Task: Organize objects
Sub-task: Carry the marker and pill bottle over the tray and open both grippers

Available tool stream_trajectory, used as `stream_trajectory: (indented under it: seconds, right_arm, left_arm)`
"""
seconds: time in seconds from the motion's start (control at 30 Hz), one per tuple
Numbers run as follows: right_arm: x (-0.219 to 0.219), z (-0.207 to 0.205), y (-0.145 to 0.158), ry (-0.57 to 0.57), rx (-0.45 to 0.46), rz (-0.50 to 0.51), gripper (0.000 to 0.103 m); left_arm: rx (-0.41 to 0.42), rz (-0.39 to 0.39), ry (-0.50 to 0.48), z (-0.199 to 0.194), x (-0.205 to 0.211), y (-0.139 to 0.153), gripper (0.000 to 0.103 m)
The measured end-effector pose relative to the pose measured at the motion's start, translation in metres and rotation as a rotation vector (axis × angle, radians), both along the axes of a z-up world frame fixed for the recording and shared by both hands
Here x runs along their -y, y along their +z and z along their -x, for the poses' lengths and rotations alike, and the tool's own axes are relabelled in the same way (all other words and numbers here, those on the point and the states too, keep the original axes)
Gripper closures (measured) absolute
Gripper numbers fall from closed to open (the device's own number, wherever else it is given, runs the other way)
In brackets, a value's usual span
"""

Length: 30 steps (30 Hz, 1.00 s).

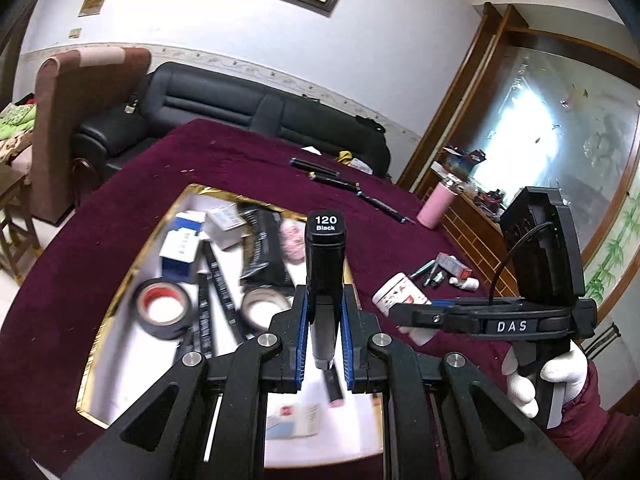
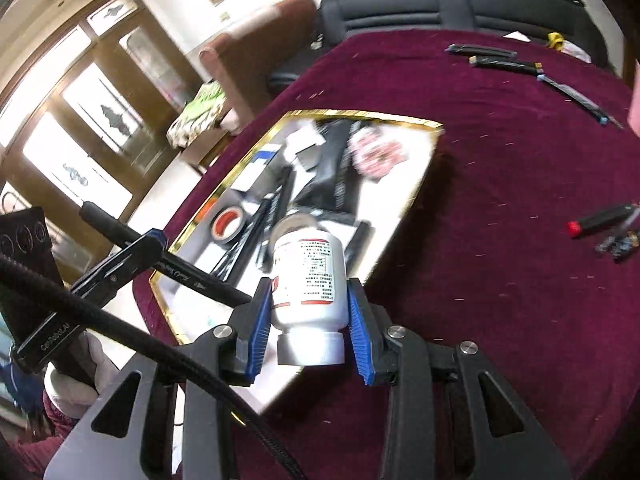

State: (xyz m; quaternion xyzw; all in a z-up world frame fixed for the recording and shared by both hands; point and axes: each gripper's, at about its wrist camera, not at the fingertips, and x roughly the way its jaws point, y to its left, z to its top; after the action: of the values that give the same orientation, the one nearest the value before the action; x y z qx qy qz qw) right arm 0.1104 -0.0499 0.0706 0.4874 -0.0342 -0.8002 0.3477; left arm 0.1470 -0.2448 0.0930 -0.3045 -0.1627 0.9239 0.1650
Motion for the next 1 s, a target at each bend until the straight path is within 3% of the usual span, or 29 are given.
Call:
stream_trajectory:
  seconds: [0.23, 0.67, 1.0]
  right_arm:
    - [0.042, -0.011, -0.023, 0.073, 0.041, -0.043, 0.069]
    - [0.069, -0.01, -0.05, 0.103, 0.084, -0.111, 0.069]
    - [0.08, -0.013, -0.052, 0.112, 0.028, -0.182, 0.068]
  left_arm:
    - [0.046, 0.003, 0.001, 0.0, 0.02, -0.018, 0.091]
    - [0.161, 0.04, -0.055, 0.017, 0.034, -0.039, 0.091]
    - [0.202, 0.04, -0.054, 0.041, 0.034, -0.053, 0.089]
